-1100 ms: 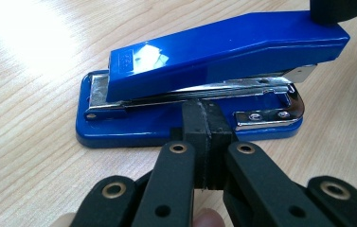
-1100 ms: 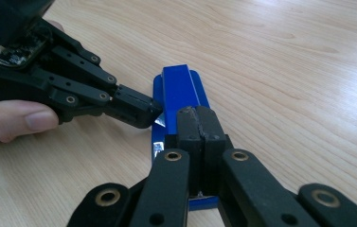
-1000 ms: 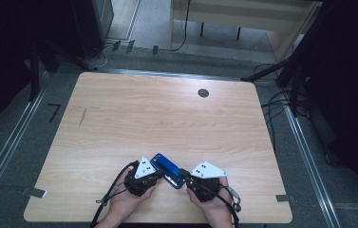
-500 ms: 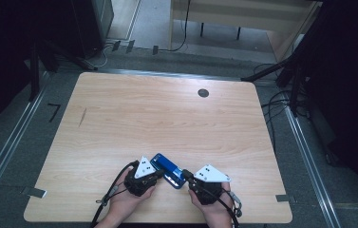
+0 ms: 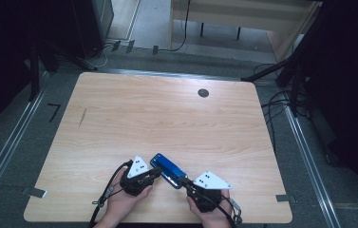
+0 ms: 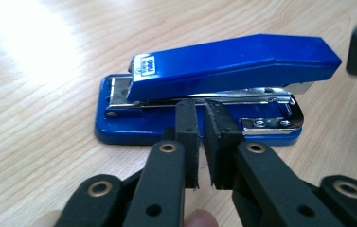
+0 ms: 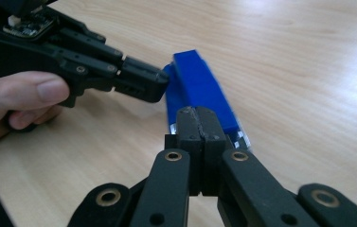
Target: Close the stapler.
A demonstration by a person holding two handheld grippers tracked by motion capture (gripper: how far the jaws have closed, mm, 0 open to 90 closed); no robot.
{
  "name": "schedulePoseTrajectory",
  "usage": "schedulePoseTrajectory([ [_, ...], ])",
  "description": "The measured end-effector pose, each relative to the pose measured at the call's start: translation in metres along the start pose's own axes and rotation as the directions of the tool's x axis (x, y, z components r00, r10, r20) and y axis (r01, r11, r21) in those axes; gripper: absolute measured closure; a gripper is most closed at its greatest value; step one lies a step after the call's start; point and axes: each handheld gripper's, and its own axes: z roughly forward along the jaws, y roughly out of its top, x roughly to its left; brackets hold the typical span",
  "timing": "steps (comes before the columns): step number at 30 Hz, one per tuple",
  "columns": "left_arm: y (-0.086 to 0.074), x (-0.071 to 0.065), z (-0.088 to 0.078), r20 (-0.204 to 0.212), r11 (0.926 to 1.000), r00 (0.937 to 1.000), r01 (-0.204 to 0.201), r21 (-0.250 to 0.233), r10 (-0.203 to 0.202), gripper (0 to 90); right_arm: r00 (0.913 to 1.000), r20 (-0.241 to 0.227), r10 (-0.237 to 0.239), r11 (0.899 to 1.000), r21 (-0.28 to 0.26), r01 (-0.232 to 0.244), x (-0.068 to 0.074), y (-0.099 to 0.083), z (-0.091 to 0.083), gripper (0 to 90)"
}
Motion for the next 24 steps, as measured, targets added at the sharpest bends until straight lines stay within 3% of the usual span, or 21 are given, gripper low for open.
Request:
schedulePoseTrajectory([
  [3, -0.002, -0.001, -0.005, -0.023, 0.9995, 0.9995, 0.023, -0.02, -0.024, 76.5, 0.9997, -0.02, 0.015, 1.0, 0.008, -0.015, 0.004, -0.004, 0.0, 90.0],
  [10, -0.006, 0.006, -0.027, -0.098, 0.9975, 0.9946, 0.028, -0.064, -0.034, 58.6, 0.9999, -0.001, 0.015, 0.999, 0.031, -0.015, 0.006, -0.009, 0.007, 90.0],
  [12, -0.007, 0.01, -0.034, -0.139, 0.9971, 0.9899, 0.016, -0.074, -0.026, 51.7, 0.9998, 0.002, 0.017, 0.999, 0.037, -0.017, 0.006, -0.01, 0.009, 90.0],
  [14, -0.008, 0.016, -0.041, -0.162, 0.996, 0.9854, 0.038, -0.08, -0.051, 44.9, 0.9998, 0.006, 0.021, 0.999, 0.042, -0.021, 0.006, -0.011, 0.01, 90.0],
  [17, -0.012, 0.024, -0.049, -0.235, 0.9955, 0.9688, 0.065, -0.069, -0.08, 27.6, 0.9997, 0.006, 0.025, 0.999, 0.041, -0.025, 0.005, -0.012, 0.011, 90.0],
  [21, -0.018, 0.037, -0.057, -0.249, 0.9912, 0.9598, 0.119, -0.056, -0.13, 15.2, 0.9999, 0.007, 0.015, 0.999, 0.043, -0.015, 0.005, -0.012, 0.012, 90.0],
  [23, -0.021, 0.041, -0.061, -0.25, 0.9908, 0.9594, 0.118, -0.066, -0.131, 13.5, 0.9999, 0.002, 0.014, 0.999, 0.044, -0.014, 0.004, -0.012, 0.012, 90.0],
  [24, -0.022, 0.042, -0.063, -0.267, 0.9932, 0.957, 0.102, -0.057, -0.113, 13.0, 0.9999, 0.002, 0.013, 0.999, 0.045, -0.013, 0.004, -0.012, 0.012, 90.0],
])
